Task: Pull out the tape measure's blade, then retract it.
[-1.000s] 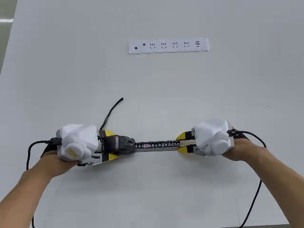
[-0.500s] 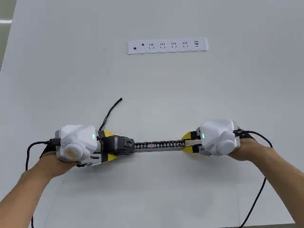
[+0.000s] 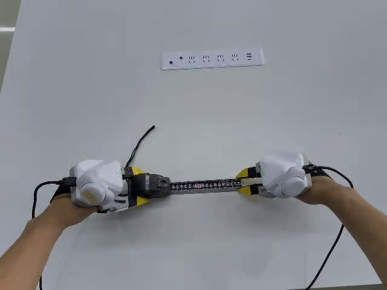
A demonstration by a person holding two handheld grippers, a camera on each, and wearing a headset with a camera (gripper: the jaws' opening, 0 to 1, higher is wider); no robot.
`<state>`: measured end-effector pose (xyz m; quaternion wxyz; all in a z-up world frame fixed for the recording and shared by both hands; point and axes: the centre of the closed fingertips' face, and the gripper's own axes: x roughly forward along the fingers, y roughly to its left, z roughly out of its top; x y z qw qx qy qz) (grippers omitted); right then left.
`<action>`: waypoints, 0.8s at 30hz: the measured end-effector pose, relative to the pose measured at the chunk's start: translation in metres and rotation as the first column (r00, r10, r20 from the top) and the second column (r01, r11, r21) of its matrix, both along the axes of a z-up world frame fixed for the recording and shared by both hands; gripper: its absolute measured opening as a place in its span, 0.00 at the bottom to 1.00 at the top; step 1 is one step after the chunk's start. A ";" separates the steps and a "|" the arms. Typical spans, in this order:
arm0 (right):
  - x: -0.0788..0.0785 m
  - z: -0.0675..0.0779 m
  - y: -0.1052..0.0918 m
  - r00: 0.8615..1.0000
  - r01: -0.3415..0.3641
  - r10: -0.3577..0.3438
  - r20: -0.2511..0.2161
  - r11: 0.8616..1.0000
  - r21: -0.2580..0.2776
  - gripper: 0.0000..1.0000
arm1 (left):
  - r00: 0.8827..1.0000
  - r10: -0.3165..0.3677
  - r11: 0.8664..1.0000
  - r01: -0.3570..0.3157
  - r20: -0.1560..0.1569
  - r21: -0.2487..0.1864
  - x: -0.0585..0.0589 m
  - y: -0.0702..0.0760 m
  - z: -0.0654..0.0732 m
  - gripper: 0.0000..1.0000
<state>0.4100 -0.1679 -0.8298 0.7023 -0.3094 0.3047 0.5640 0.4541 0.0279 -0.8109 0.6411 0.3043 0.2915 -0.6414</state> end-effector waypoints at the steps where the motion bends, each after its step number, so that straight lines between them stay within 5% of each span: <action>1: 0.000 0.000 -0.001 1.000 0.001 -0.001 0.000 1.000 -0.002 0.11 | 1.000 0.000 1.000 0.000 0.000 0.000 0.000 0.000 0.000 0.32; 24: -0.005 -0.002 -0.021 1.000 0.013 -0.013 -0.005 1.000 -0.025 0.11 | 1.000 0.001 1.000 -0.001 -0.003 0.003 0.000 0.001 -0.001 0.32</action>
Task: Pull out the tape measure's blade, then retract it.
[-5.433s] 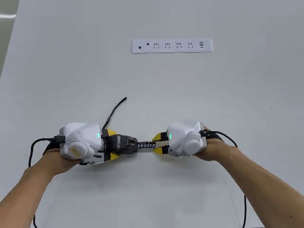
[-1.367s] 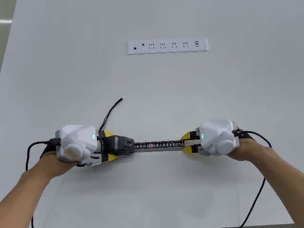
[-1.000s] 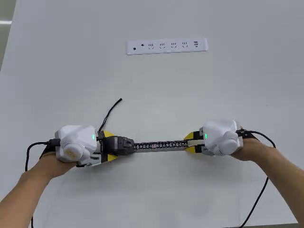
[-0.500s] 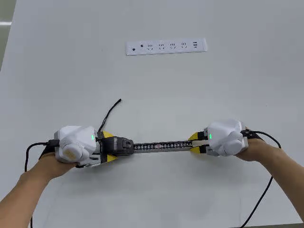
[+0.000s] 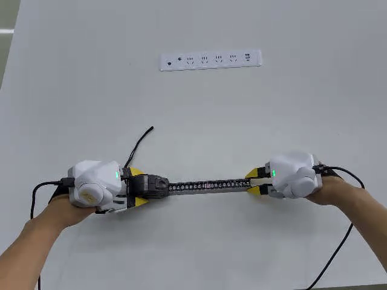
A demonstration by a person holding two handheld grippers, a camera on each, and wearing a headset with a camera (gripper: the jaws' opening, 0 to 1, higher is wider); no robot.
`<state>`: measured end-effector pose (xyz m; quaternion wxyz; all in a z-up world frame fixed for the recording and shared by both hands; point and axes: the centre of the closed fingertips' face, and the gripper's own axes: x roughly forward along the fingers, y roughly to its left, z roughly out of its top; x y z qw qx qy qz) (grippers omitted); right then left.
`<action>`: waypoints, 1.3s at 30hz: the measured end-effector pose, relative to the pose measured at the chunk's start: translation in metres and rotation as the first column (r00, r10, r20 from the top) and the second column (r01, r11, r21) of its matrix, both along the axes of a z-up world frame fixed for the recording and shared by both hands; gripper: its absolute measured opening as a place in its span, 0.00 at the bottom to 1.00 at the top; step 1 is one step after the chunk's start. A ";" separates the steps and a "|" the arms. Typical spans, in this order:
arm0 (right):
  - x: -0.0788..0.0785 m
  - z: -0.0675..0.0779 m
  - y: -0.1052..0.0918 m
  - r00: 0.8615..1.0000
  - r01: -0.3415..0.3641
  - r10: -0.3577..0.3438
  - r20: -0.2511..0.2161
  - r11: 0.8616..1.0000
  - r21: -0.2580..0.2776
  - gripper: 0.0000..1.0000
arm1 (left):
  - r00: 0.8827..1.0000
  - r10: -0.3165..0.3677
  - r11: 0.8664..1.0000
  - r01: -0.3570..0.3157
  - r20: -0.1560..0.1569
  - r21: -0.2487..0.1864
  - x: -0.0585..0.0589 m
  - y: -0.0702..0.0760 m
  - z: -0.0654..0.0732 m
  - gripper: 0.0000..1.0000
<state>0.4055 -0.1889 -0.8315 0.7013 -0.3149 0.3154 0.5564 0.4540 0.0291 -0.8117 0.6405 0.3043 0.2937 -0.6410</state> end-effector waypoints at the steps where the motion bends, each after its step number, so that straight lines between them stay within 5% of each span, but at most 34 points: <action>1: 0.000 0.000 -0.002 1.000 0.002 -0.002 0.000 1.000 -0.002 0.11 | 1.000 0.000 1.000 0.000 0.000 0.000 0.000 0.000 0.000 0.32; 39: -0.008 0.001 -0.034 1.000 0.018 -0.018 0.007 0.998 -0.063 0.12 | 1.000 -0.020 0.999 0.020 -0.015 0.031 0.001 -0.001 -0.001 0.32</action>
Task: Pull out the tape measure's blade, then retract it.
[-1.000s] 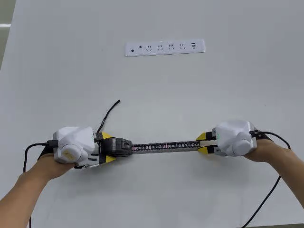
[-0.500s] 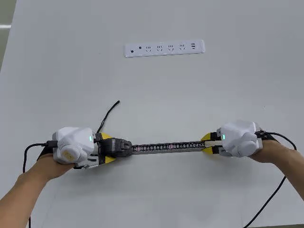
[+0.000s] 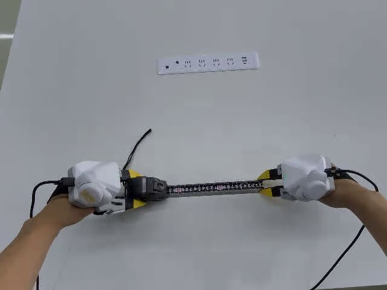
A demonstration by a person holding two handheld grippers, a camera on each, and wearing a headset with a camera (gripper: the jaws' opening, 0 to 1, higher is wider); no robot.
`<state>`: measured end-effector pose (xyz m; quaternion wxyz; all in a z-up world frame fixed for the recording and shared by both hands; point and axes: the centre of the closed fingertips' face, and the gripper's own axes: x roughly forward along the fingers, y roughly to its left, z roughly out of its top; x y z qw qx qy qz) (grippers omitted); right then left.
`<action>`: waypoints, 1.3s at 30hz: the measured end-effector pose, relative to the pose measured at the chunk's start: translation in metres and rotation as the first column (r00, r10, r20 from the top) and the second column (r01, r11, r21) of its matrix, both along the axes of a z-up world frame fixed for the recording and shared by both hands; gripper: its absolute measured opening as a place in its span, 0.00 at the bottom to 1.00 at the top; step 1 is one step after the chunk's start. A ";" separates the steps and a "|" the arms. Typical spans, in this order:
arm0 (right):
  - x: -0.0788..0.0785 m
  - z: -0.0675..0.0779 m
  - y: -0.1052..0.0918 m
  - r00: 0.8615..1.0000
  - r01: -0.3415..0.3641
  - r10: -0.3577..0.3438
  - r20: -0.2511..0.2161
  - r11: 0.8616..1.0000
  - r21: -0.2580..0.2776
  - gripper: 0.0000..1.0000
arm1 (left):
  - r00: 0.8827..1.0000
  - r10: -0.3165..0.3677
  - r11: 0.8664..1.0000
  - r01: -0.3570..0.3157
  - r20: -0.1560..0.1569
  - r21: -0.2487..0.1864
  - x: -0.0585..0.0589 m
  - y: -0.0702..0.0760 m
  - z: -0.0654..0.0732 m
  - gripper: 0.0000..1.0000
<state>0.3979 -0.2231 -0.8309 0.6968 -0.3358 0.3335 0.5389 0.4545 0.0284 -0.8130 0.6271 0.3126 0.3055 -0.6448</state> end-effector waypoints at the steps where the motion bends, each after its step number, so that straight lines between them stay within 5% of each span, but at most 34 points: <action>1: 0.000 0.000 0.000 1.000 -0.001 0.001 -0.001 1.000 -0.002 0.12 | 1.000 -0.002 1.000 0.002 -0.002 0.003 0.000 0.000 0.000 0.32; 31: 0.002 -0.002 -0.001 1.000 0.003 -0.004 -0.011 1.000 -0.026 0.18 | 0.999 -0.009 1.000 0.010 -0.035 0.027 -0.003 -0.002 -0.002 0.34; 39: 0.003 -0.002 0.002 1.000 0.017 -0.018 -0.016 1.000 -0.021 0.25 | 1.000 0.003 1.000 -0.003 -0.015 0.026 0.002 0.002 0.002 0.39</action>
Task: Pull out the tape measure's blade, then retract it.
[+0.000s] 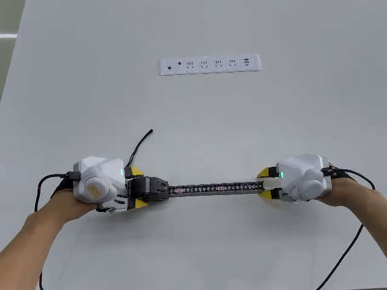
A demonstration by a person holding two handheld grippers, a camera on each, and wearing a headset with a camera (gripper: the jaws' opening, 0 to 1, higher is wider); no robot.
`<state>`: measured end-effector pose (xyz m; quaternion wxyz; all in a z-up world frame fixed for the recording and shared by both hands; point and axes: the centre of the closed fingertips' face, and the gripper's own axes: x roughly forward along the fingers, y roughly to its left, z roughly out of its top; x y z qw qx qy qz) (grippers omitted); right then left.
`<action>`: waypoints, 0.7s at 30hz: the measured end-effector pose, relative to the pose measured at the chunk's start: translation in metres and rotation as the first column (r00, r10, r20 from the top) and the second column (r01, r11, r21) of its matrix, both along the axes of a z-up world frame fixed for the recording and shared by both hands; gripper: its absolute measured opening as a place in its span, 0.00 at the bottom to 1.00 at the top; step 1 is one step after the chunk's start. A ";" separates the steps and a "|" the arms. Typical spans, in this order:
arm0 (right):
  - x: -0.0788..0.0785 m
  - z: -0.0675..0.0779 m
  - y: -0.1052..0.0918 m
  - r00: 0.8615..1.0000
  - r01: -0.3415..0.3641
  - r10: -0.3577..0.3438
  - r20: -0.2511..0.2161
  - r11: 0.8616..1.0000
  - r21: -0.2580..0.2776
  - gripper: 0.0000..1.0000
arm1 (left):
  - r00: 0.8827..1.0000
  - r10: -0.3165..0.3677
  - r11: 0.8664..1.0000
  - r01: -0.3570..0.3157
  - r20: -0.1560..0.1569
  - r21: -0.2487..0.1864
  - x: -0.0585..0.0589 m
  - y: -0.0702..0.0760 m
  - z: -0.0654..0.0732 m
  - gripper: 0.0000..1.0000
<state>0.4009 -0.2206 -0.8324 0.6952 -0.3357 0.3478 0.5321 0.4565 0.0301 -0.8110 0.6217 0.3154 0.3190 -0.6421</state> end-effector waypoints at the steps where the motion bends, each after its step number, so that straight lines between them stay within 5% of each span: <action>1: 0.000 0.000 0.001 1.000 0.003 -0.003 -0.001 1.000 0.000 0.26 | 1.000 0.003 1.000 -0.003 0.003 -0.001 0.000 0.001 0.001 0.40; 10: -0.007 0.000 -0.001 1.000 0.020 -0.020 -0.010 1.000 -0.006 0.40 | 0.999 0.042 0.999 -0.042 -0.006 -0.024 -0.005 0.009 0.006 0.48; 21: -0.017 0.012 -0.006 0.989 0.145 -0.144 -0.019 0.988 0.051 0.62 | 0.990 0.139 0.987 -0.140 -0.019 -0.080 -0.016 0.023 0.014 0.64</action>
